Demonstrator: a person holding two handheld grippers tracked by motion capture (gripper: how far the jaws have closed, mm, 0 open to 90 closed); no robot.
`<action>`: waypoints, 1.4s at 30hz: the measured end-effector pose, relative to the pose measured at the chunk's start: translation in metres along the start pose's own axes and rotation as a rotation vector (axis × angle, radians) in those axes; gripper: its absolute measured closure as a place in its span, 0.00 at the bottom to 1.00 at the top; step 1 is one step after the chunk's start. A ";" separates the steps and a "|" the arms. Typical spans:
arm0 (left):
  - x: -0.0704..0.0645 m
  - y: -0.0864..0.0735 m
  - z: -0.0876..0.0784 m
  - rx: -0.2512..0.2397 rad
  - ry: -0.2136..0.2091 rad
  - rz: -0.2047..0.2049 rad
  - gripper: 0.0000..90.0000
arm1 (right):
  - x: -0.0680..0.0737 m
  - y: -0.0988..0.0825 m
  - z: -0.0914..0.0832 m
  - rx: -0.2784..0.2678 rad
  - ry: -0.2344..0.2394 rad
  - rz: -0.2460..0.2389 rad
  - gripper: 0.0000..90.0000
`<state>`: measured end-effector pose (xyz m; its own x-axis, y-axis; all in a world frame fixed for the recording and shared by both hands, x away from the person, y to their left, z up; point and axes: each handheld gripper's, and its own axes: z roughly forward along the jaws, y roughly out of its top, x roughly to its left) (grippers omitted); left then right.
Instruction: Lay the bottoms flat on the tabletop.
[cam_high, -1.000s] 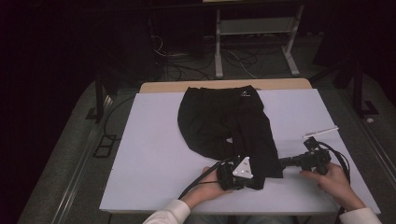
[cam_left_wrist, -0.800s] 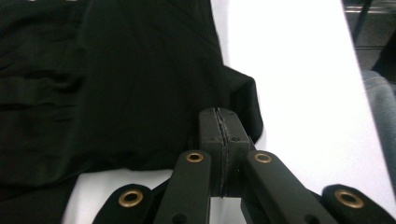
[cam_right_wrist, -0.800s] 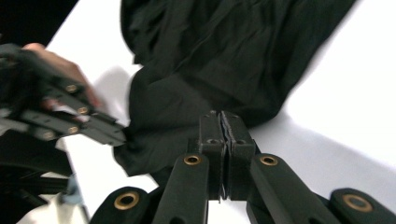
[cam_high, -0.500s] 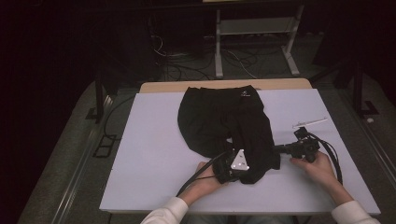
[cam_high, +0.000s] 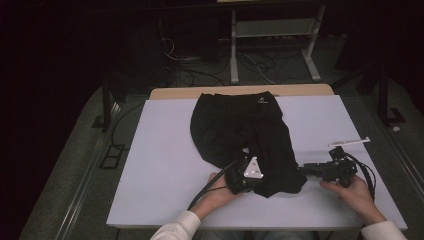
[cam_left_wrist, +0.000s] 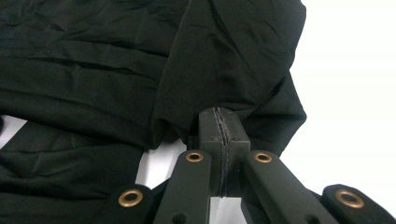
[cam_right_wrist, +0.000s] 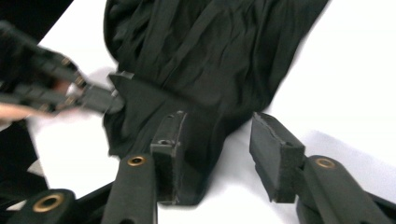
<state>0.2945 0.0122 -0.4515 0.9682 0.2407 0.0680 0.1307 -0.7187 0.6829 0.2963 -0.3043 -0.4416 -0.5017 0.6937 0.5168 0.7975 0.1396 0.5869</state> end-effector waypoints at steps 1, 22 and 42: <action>0.000 0.000 0.000 0.002 0.000 0.001 0.99 | 0.001 -0.004 -0.002 0.003 0.012 -0.001 0.56; 0.000 0.001 -0.002 -0.001 -0.016 -0.011 0.99 | -0.006 -0.004 0.012 0.143 0.177 0.027 0.96; -0.023 0.032 -0.057 -0.151 -0.067 0.030 0.99 | 0.001 -0.004 -0.038 0.100 0.338 0.123 0.96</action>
<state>0.2642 0.0209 -0.3903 0.9840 0.1727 0.0445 0.0730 -0.6177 0.7830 0.2800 -0.3307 -0.4195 -0.4689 0.4399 0.7659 0.8792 0.1496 0.4523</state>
